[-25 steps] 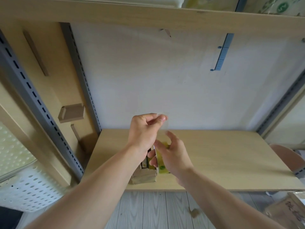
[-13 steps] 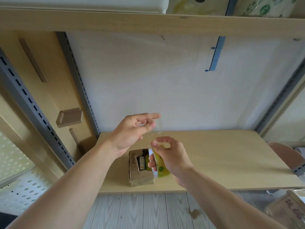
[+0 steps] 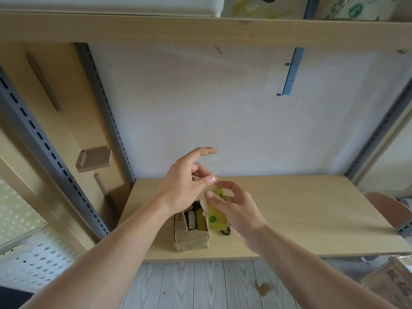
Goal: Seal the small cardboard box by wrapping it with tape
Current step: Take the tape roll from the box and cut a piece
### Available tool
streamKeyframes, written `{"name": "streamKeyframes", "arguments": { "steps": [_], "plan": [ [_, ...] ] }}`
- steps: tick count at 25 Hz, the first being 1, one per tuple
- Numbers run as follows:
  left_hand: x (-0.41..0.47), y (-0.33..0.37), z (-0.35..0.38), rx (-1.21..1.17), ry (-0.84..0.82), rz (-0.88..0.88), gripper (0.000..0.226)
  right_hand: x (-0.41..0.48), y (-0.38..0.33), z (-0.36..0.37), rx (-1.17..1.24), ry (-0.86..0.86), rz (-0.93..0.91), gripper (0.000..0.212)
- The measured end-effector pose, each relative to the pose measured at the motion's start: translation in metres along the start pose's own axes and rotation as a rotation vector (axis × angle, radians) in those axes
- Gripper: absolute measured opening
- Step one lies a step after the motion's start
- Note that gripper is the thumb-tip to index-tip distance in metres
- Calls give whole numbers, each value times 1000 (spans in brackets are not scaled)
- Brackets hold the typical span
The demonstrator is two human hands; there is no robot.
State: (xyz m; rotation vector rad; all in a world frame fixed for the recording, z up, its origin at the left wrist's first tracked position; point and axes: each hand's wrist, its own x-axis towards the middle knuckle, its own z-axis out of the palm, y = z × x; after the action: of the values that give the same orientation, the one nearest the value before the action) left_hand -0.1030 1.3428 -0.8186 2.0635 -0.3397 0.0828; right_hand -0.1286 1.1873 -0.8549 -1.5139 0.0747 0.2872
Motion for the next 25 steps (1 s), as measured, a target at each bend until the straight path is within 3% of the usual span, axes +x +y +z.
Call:
{"name": "streamKeyframes", "arguments": {
  "steps": [4, 7, 12, 16, 22, 25],
  "plan": [
    [4, -11, -2, 121, 65, 57, 56, 24, 15, -25, -133, 260, -51, 24],
    [7, -20, -2, 159, 20, 51, 63, 56, 41, -48, -447, 350, 19, 20],
    [15, -41, -4, 193, -27, 16, 77, 107, 94, -62, -1141, 79, 144, 20],
    [15, -47, -3, 107, -21, 20, 87, 138, 139, -60, -1418, -41, 171, 35],
    [17, -48, 5, 144, 59, 74, 90, 153, 156, -60, -1334, 129, 289, 30],
    [18, -44, 9, 176, 48, 99, 93, 146, 154, -64, -1431, 67, 306, 31]
  ]
}}
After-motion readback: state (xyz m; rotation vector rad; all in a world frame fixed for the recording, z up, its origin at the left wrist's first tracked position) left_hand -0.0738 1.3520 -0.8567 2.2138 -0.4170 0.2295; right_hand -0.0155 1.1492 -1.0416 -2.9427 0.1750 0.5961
